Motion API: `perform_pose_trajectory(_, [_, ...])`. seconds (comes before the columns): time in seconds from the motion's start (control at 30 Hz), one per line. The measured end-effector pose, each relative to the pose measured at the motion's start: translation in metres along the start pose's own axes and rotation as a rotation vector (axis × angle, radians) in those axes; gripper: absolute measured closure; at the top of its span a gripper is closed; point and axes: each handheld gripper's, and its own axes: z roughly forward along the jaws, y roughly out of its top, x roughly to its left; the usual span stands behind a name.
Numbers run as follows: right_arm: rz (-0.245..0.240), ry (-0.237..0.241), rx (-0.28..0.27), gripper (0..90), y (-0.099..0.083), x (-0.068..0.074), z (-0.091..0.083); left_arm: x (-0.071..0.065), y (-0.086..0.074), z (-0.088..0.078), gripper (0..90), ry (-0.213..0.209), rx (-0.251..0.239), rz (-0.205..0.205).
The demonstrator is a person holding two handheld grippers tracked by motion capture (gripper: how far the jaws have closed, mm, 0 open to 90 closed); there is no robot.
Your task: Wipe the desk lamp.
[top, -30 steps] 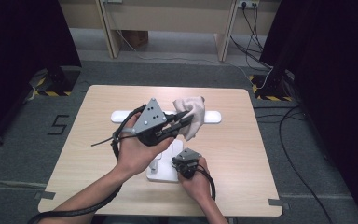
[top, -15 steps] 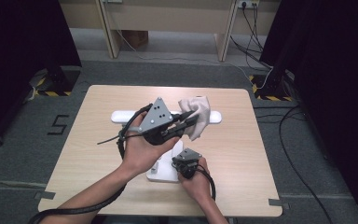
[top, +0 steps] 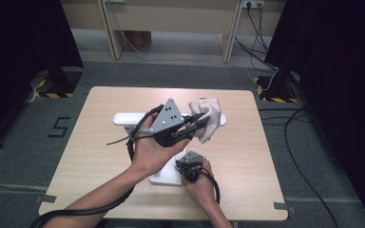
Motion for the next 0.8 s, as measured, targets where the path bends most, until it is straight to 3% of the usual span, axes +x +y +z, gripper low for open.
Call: perform_pose_trajectory(0.8, [0.0, 0.0, -0.006, 90.0, -0.001, 0.0, 0.0, -0.011, 0.006, 0.021, 81.4, -0.023, 0.012, 0.014])
